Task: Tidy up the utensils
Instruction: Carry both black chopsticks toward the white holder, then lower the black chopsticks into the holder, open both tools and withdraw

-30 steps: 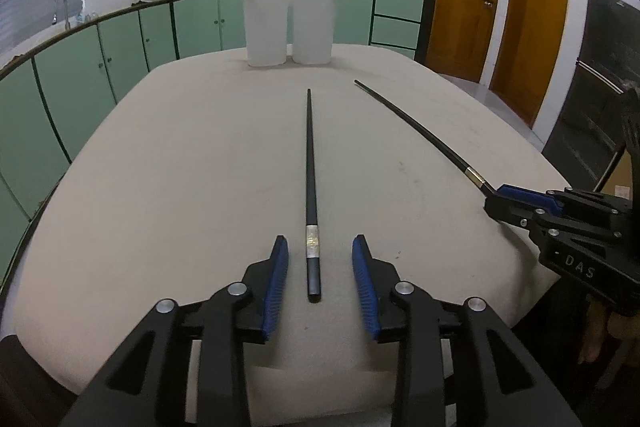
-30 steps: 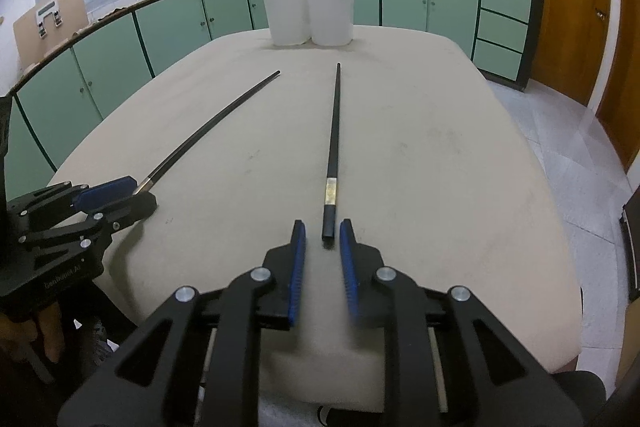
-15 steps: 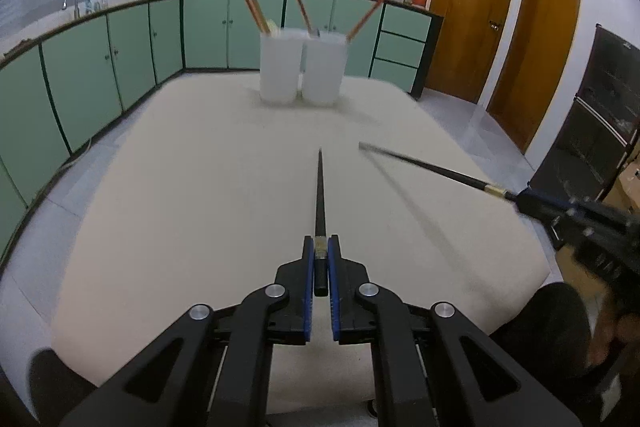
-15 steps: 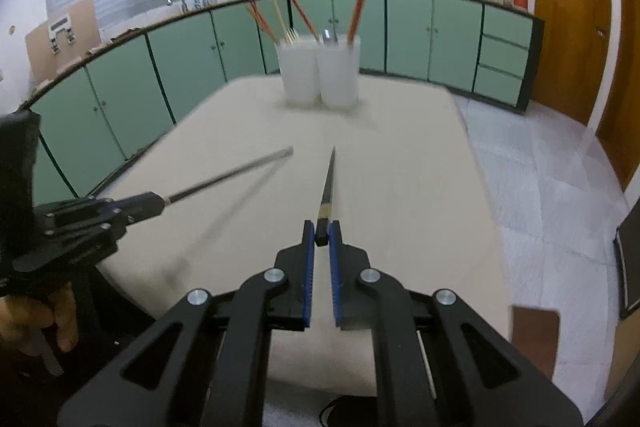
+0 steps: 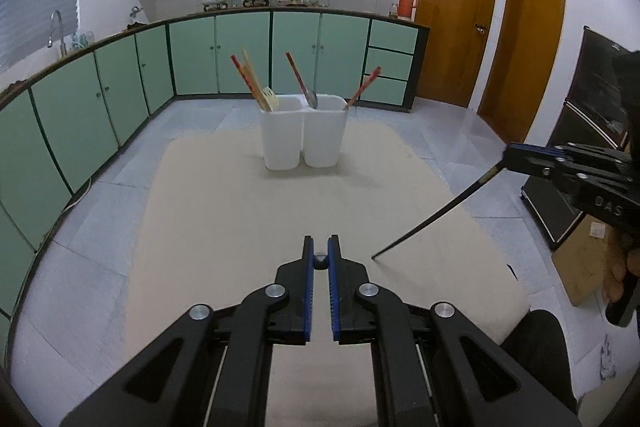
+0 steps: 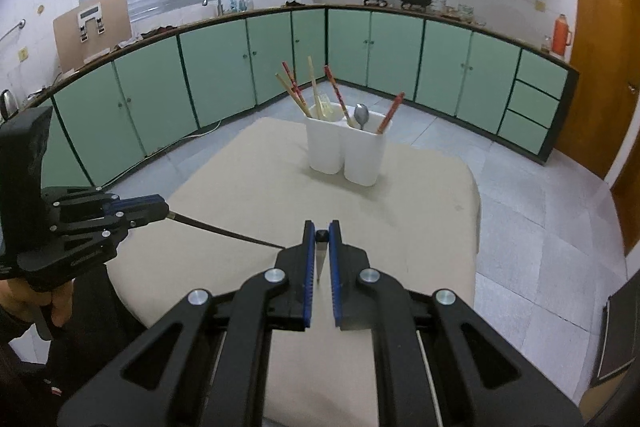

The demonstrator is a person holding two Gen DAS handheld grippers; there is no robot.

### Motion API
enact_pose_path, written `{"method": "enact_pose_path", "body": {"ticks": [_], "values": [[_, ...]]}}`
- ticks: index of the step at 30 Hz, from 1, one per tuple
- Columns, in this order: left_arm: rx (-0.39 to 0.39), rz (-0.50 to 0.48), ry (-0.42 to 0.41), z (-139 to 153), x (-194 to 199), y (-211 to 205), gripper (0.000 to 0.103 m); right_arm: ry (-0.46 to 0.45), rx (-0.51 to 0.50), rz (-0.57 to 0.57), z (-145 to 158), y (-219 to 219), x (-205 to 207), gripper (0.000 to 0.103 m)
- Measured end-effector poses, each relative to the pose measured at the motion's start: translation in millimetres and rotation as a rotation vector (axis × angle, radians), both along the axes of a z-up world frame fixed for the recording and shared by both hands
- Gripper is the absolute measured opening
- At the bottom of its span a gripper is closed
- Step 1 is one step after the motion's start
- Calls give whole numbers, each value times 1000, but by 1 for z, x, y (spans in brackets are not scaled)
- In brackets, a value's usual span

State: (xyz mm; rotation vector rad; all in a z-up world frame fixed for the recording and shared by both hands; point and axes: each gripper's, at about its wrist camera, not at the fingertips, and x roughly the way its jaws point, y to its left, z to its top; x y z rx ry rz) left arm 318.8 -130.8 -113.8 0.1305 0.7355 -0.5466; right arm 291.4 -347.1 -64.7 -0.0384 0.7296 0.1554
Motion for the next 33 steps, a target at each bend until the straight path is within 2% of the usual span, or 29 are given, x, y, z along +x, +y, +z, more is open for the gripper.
{"method": "enact_pose_path", "body": {"ticks": [10,15,20,28,33], "values": [[-9,-27,-3,23,21,-12,7,36,-3,39,17,-2,32,6],[-5,-47,-18,34,25,-14,7,25,-18,52,32,1,39,6],[-15,-85,10,48,38,-19,7,21,-5,65,53,0,51,6],[-17,-96,-26,100,89,-25,7,-22,11,81,106,-1,88,6],[-29,-83,-42,123,127,-33,7,-26,30,75,133,-6,126,6]]}}
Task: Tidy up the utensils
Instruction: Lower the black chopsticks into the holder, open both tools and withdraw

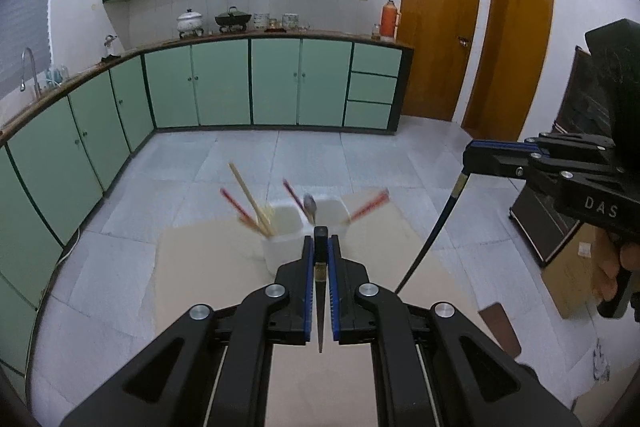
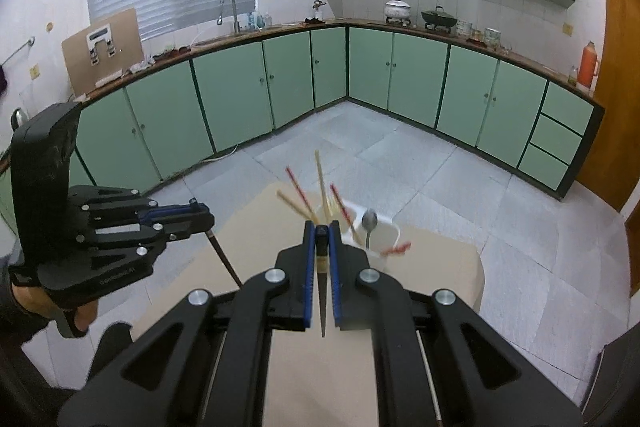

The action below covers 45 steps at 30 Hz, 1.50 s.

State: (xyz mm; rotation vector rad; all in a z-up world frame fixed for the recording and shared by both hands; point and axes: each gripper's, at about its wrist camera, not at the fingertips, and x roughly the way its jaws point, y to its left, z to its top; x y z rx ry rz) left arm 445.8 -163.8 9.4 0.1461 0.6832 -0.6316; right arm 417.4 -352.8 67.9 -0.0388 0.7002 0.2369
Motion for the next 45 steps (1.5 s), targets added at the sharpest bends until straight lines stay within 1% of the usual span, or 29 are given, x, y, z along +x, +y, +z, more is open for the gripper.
{"method": "enact_pose_path", "body": {"ticks": [5,8,11,15,18,19,22,24,25,27,28,29,30,31,33,34,35,36,38,40,41,42,43,45], "values": [[1,39,-63,26,43,-12,7,2,13,-29,23,-6,45,6],[-19,63,-81,39,70,-16,7,-3,6,-47,30,-9,71,6],[-40,85,-98,46,93,-22,7,-6,-21,-73,29,-13,97,6],[-67,103,-115,43,121,-32,7,5,-36,-104,17,-24,130,6],[-69,111,-140,28,139,-43,7,17,-37,-118,1,-30,153,6],[-70,114,-136,22,144,-46,7,20,-37,-121,-4,-32,159,6],[-77,125,-97,-6,159,-51,7,46,-18,-132,-27,-39,174,6],[-66,125,-62,-30,166,-53,7,71,-16,-135,-46,-43,179,6],[-60,123,-44,-40,169,-54,7,88,-18,-134,-59,-45,181,6],[-50,125,-14,-55,173,-53,7,113,-18,-135,-74,-48,183,7],[-50,126,-2,-60,174,-51,7,125,-17,-138,-83,-51,182,10],[-51,130,11,-64,175,-49,11,130,-17,-138,-87,-52,181,14],[-49,134,22,-67,177,-48,20,135,-17,-140,-91,-53,180,21],[-48,140,31,-68,177,-44,26,133,-12,-144,-94,-56,176,23],[-46,152,30,-66,175,-39,40,126,5,-146,-94,-57,167,24],[-40,159,22,-62,172,-33,43,118,17,-145,-92,-58,162,26],[-38,163,16,-58,169,-29,48,109,20,-146,-89,-58,157,28],[-40,168,10,-54,165,-23,53,95,23,-146,-86,-57,150,33],[-35,178,1,-46,161,-18,57,60,29,-154,-78,-56,135,42],[-37,192,-3,-38,149,-6,63,28,34,-167,-70,-56,124,61],[-35,200,-7,-35,144,-1,69,5,34,-174,-65,-53,115,66],[-32,212,-18,-32,135,6,75,-15,36,-177,-60,-51,106,74],[-31,220,-25,-30,129,12,78,-33,37,-182,-57,-49,97,80],[-19,236,-41,-27,113,22,84,-76,32,-184,-49,-42,74,88]]}}
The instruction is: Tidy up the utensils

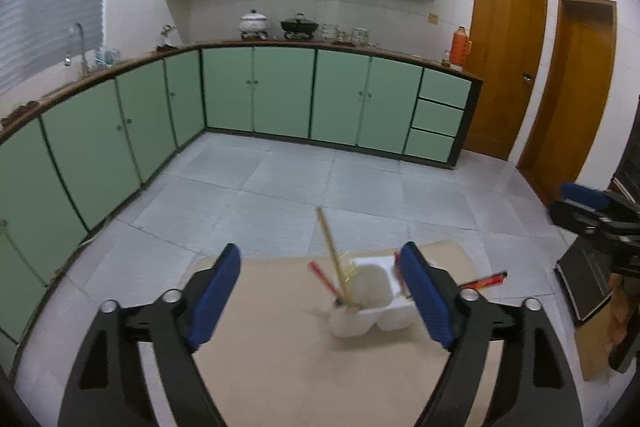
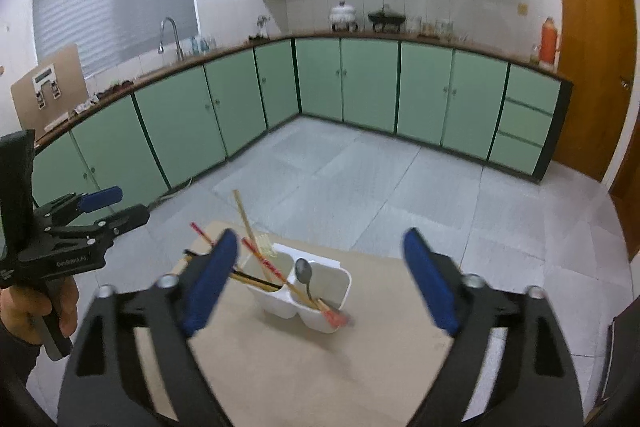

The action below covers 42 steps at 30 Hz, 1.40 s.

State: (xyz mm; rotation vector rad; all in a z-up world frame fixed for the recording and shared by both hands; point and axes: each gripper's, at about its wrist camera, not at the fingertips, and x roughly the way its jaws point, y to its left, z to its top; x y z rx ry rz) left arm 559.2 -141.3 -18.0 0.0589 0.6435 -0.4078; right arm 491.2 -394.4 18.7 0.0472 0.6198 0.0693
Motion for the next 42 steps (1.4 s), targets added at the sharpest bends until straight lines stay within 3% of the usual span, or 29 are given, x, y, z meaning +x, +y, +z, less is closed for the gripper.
{"method": "enact_pose_path", "body": {"ticks": [4,7,12,22,28,42], "values": [[9,14,-14,5,-42,25,89,-94,-36,-24,4,16,-58,97],[6,50,-38,2,-87,48,97,-117,-42,-68,-4,24,-97,97],[58,133,-74,-15,-158,75,97,-97,-8,-156,-38,42,-174,97],[48,209,-40,-44,-293,115,97,2,-10,-223,-84,90,-283,97],[90,229,-94,-33,-354,126,97,-35,-7,-255,-81,111,-338,97],[30,179,-84,-21,-446,127,97,-141,-58,-263,-63,138,-419,97]]}}
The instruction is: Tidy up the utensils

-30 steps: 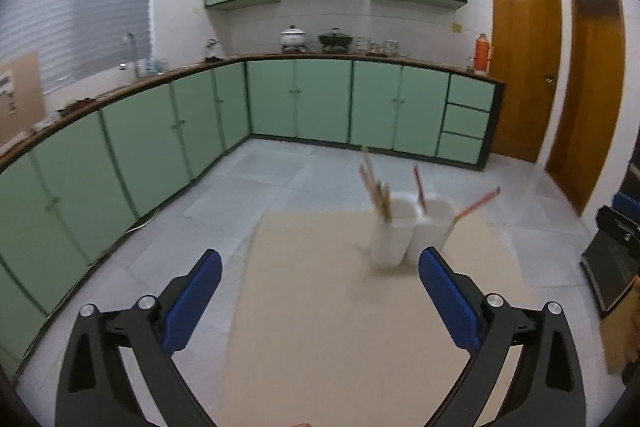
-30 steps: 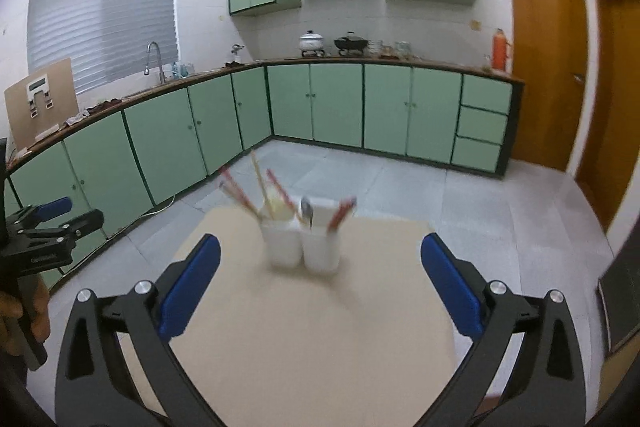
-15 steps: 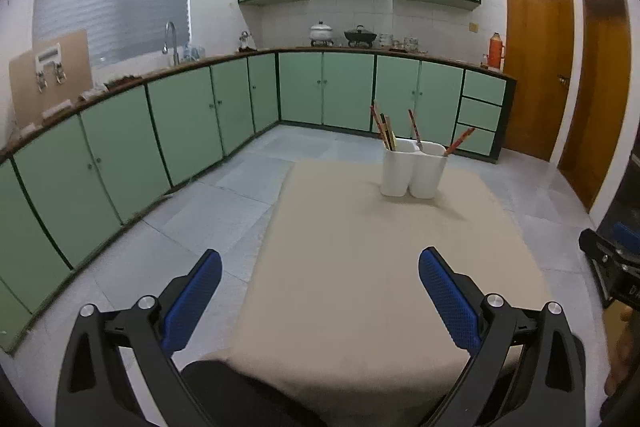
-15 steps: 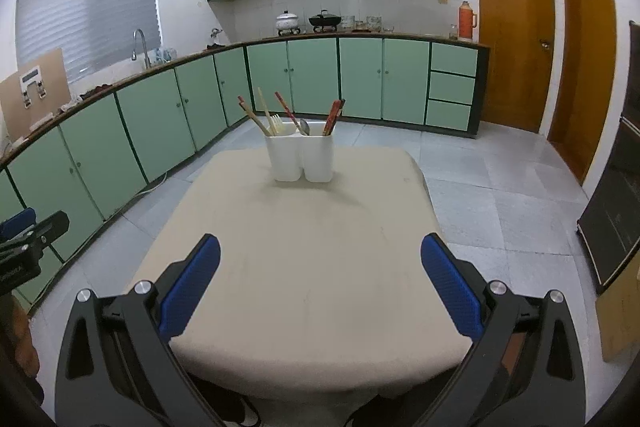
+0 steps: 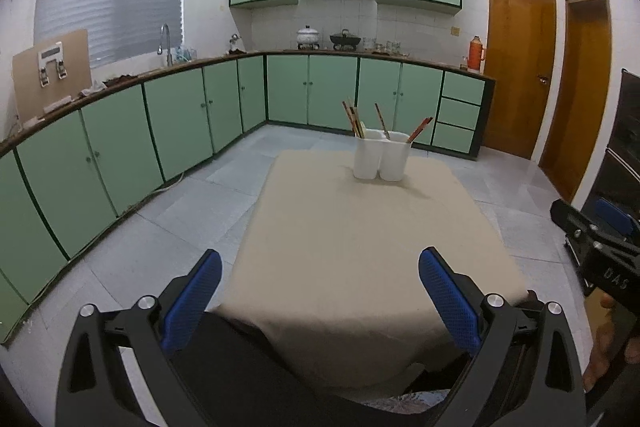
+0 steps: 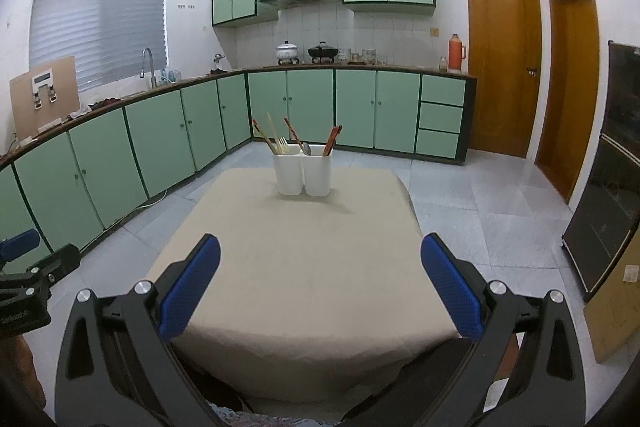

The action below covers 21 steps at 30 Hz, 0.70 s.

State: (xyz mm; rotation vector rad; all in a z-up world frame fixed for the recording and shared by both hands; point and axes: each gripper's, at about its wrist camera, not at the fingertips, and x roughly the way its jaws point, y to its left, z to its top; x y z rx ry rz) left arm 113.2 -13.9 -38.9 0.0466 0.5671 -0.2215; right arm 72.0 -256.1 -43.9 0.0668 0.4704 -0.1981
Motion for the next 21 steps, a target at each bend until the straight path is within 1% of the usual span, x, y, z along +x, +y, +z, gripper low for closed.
{"method": "enact_pose_path", "body": {"ticks": [5,11,21], "values": [[0,17,-33,6,-10,4,97,-8,-3,12,2,3,-9,97],[-9,39,-31,5,-13,6,97,-10,-3,6,3,0,-9,97],[-7,43,-42,5,-18,4,97,-8,0,0,3,-4,-9,97]]}}
